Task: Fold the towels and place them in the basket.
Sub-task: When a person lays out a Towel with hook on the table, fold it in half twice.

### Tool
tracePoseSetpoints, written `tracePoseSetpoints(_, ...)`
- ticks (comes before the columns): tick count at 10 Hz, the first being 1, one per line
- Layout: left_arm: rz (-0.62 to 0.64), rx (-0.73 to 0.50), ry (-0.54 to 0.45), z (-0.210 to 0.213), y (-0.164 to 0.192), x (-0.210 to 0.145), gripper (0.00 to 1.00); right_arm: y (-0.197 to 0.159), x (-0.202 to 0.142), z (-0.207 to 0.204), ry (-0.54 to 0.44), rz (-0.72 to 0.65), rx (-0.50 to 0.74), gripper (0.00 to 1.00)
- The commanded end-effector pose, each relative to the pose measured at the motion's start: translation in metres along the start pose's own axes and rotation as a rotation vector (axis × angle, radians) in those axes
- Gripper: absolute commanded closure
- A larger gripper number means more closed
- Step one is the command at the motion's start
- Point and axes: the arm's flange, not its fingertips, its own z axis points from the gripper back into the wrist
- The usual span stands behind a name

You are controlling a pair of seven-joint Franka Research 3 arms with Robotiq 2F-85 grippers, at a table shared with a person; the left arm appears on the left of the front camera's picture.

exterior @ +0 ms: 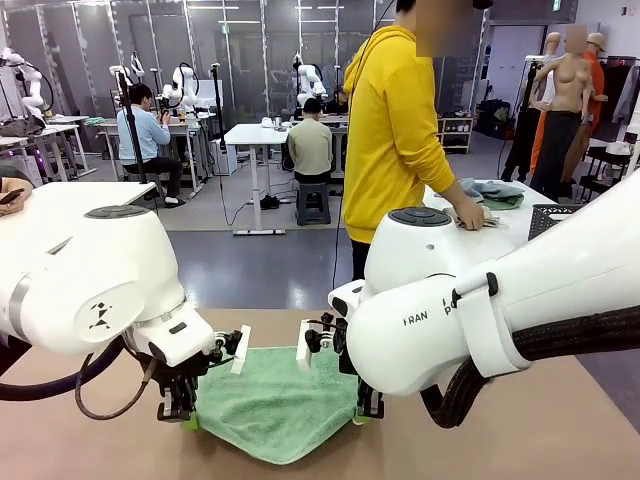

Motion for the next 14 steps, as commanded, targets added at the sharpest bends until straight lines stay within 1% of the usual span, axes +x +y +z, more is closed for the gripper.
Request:
tracePoseSetpoints(1, 0.032, -0.004, -0.01, 0.009, 0.001, 0.001, 1.0, -0.007, -0.003, 0.004, -0.003, 0.021, 0.019, 1.0)
tracePoseSetpoints(2, 0.0, -0.001, -0.003, 0.008, 0.001, 0.001, 1.0, -0.008, -0.004, 0.003, 0.012, 0.03, 0.032, 1.0)
tracePoseSetpoints(3, 0.005, 0.007, -0.005, 0.004, 0.002, 0.001, 1.0, -0.002, -0.001, 0.001, -0.001, -0.004, -0.001, 1.0)
tracePoseSetpoints(6, 0.005, 0.007, -0.005, 0.004, 0.002, 0.001, 1.0, -0.002, -0.001, 0.001, -0.001, -0.004, -0.001, 1.0)
tracePoseSetpoints(7, 0.005, 0.008, -0.006, 0.004, 0.003, 0.002, 0.94, -0.003, -0.002, 0.001, 0.003, -0.006, 0.005, 0.92)
tracePoseSetpoints(8, 0.018, 0.004, 0.017, 0.014, 0.021, 0.008, 0.94, -0.024, 0.004, 0.013, -0.006, -0.005, 0.009, 0.92)
tracePoseSetpoints(9, 0.0, -0.023, 0.02, 0.019, 0.036, 0.014, 0.94, -0.041, 0.008, 0.019, 0.006, -0.02, 0.008, 0.92)
tracePoseSetpoints(11, 0.01, -0.049, 0.041, 0.026, 0.065, 0.023, 0.94, -0.071, 0.012, 0.021, -0.005, -0.035, 0.063, 0.92)
tracePoseSetpoints(12, 0.032, -0.065, 0.049, 0.031, 0.084, 0.027, 0.94, -0.089, 0.016, 0.024, 0.007, -0.058, 0.056, 0.92)
tracePoseSetpoints(13, 0.055, -0.026, 0.074, 0.033, 0.098, 0.031, 0.94, -0.106, 0.019, 0.024, 0.028, -0.078, 0.043, 0.92)
tracePoseSetpoints(14, 0.064, -0.019, 0.051, 0.035, 0.114, 0.034, 0.94, -0.123, 0.02, 0.02, 0.022, -0.098, 0.051, 0.92)
